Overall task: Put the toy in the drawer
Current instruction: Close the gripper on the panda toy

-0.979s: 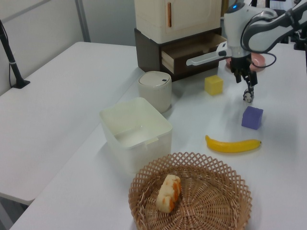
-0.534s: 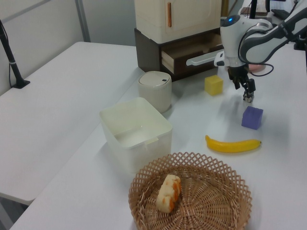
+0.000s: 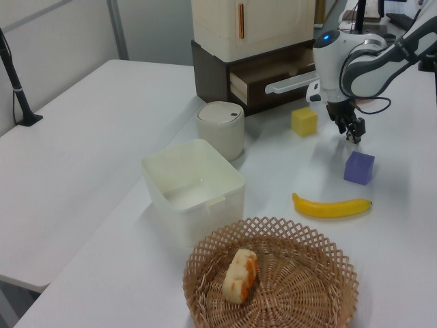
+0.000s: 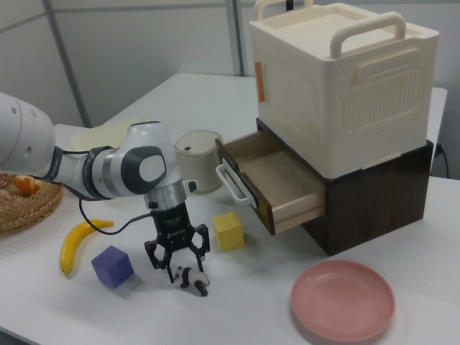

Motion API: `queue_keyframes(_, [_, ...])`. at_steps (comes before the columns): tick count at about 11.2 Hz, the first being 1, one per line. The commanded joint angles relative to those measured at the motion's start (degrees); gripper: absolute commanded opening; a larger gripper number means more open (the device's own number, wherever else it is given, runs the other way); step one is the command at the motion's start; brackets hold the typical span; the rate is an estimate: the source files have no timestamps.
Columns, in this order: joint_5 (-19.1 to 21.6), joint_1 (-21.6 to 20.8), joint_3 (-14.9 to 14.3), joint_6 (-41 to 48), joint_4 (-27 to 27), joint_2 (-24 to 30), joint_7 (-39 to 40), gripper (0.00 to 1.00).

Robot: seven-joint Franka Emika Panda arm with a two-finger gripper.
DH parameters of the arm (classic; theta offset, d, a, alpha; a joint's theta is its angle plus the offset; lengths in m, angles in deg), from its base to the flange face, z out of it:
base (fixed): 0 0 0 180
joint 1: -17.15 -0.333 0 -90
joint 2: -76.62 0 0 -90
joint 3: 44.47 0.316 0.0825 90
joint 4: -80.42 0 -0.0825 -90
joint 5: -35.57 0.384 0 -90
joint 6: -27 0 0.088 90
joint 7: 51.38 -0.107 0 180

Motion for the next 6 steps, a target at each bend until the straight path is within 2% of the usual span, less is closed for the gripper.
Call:
queue_keyframes(1, [-1.0,0.0,0.0,-1.1,-0.7,0.5,-0.4,0.56])
queue_keyframes(3, [-1.0,-0.1,0.0,-1.1,-0.4,0.6,-0.9,0.49])
queue_keyframes(5, [-1.0,-0.3,0.0,-1.0,0.7,-0.4,-2.3,0.30])
queue_keyframes(6, [-1.0,-0.3,0.0,-1.0,1.0,-0.6,-2.7,0.27])
